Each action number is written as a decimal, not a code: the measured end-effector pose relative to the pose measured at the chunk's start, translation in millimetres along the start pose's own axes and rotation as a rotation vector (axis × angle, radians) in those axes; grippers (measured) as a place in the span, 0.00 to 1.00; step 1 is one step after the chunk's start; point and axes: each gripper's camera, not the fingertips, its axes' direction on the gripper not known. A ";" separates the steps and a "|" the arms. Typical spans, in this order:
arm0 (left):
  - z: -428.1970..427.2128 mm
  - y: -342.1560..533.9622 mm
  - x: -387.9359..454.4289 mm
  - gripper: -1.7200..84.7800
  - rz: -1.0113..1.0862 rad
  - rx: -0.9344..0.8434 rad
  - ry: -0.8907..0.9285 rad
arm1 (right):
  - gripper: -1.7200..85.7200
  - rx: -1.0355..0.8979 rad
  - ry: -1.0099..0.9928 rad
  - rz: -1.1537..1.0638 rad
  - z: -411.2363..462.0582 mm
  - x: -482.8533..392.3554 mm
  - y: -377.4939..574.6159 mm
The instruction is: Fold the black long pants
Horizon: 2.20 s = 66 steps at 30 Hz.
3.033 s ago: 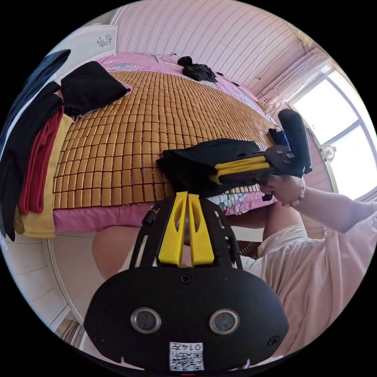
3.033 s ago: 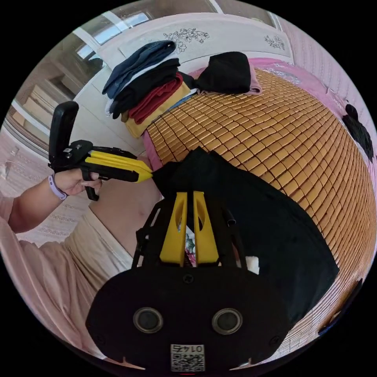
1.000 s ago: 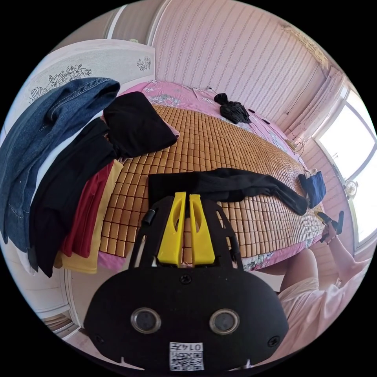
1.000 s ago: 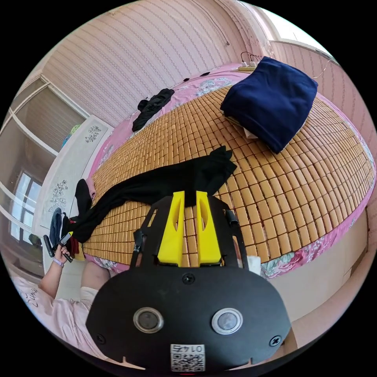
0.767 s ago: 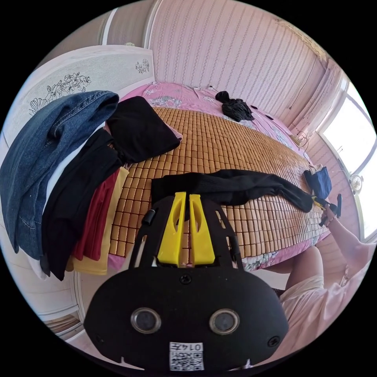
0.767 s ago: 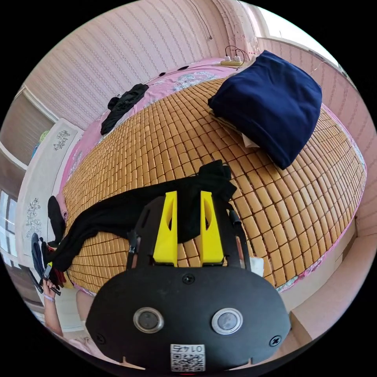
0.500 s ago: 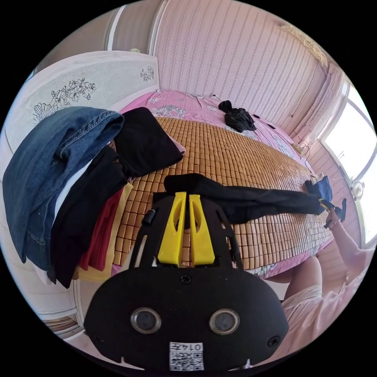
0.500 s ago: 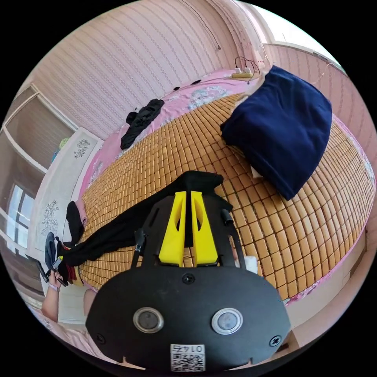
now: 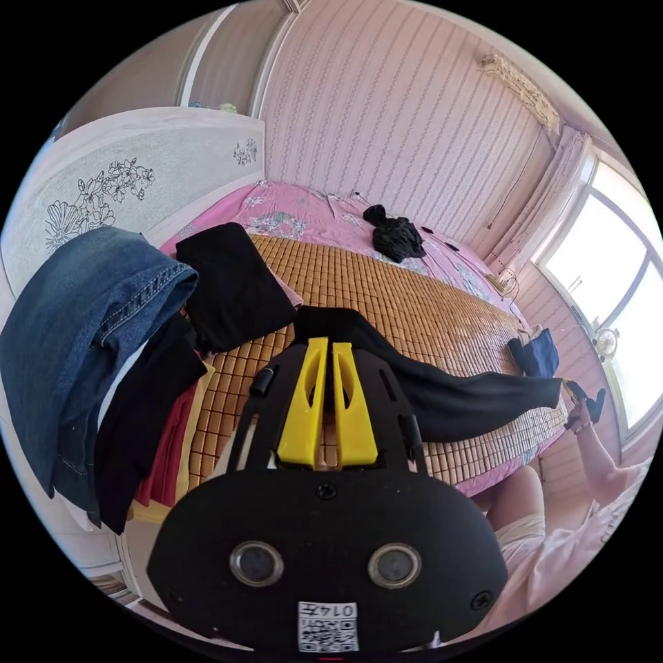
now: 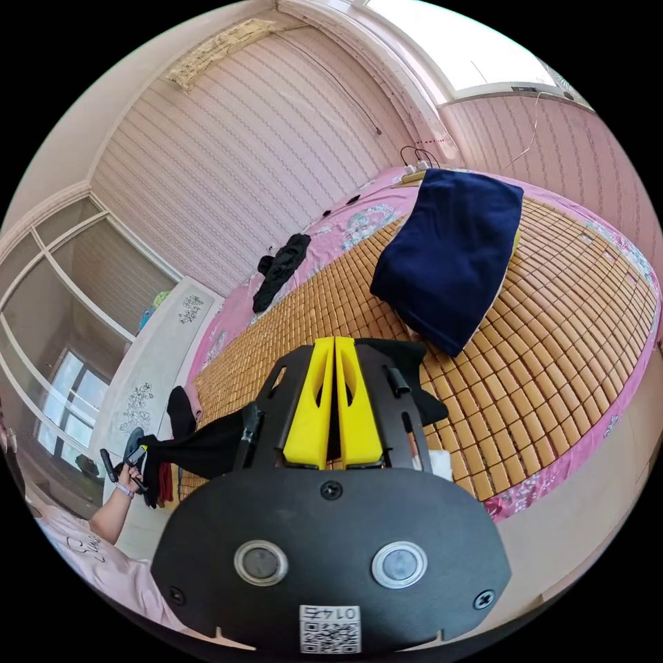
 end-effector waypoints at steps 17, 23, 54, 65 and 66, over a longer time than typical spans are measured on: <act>-23.8 151.7 -106.8 0.01 -0.338 -0.123 -0.058 | 0.07 -0.127 0.229 0.122 -53.7 64.1 108.3; 56.6 73.5 -78.6 0.05 -0.181 -0.167 -0.055 | 0.12 -0.243 0.264 -0.021 48.0 31.8 37.5; 293.4 6.7 -39.6 0.07 -0.024 -0.425 -0.249 | 0.08 -0.328 0.314 0.097 192.4 37.1 -14.4; 321.7 10.8 -24.8 0.01 0.113 -0.401 -0.384 | 0.02 -0.122 0.301 0.056 158.8 32.9 -27.9; 322.6 11.8 -25.2 0.01 0.117 -0.402 -0.396 | 0.02 -0.138 0.363 0.065 159.8 35.5 -27.0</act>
